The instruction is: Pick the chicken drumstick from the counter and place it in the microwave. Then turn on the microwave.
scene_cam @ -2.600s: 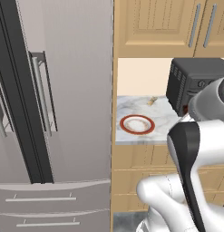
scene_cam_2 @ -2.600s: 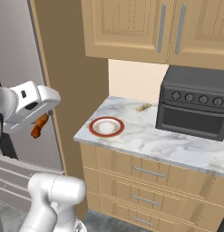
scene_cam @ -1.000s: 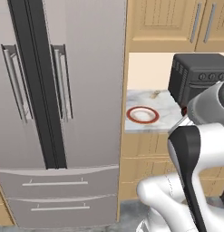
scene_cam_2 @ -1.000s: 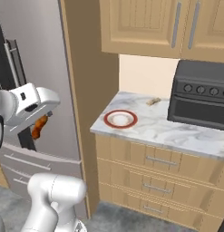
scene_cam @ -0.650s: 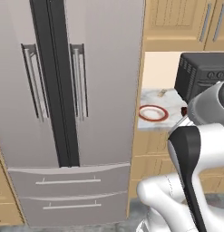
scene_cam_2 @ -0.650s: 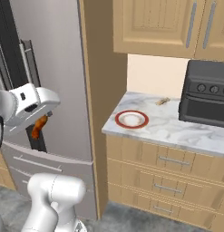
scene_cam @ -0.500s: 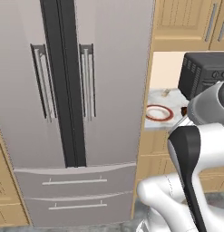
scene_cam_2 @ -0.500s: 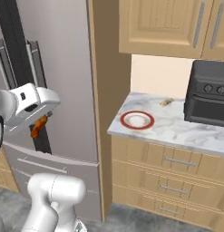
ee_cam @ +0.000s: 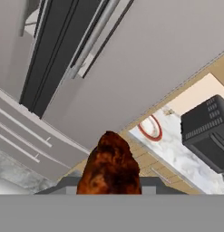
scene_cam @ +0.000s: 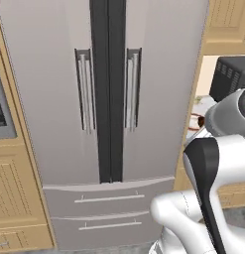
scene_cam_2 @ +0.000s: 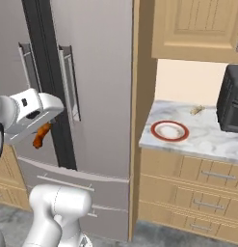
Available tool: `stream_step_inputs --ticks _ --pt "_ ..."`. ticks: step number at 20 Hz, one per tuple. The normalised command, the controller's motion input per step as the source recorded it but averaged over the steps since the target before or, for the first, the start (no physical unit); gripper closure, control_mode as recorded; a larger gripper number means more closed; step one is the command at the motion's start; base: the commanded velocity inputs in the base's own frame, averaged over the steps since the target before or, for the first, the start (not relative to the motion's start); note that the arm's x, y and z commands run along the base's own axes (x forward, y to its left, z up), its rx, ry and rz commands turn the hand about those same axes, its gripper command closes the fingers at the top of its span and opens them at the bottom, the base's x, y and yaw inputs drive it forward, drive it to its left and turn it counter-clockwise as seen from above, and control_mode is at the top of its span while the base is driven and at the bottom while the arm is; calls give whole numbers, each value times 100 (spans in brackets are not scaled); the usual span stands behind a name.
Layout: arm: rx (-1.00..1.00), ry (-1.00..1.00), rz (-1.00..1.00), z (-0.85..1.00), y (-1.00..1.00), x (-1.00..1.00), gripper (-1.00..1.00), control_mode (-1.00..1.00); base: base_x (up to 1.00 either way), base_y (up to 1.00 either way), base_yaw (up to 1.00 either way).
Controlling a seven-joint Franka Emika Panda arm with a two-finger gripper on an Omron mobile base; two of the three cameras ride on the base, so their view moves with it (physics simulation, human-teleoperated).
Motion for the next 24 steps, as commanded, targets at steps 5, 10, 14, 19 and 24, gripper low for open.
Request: stream_step_inputs --ticks 5,10,14,19,24 --pt "0 0 0 0 0 0 100 100 -8 72 -8" --pt "0 0 0 0 0 0 100 100 -9 76 -8" --pt "0 0 0 0 0 0 100 100 -5 77 -8" --pt "0 0 0 0 0 0 100 100 -2 77 -7" --pt "0 0 0 0 0 0 100 100 0 73 -6"
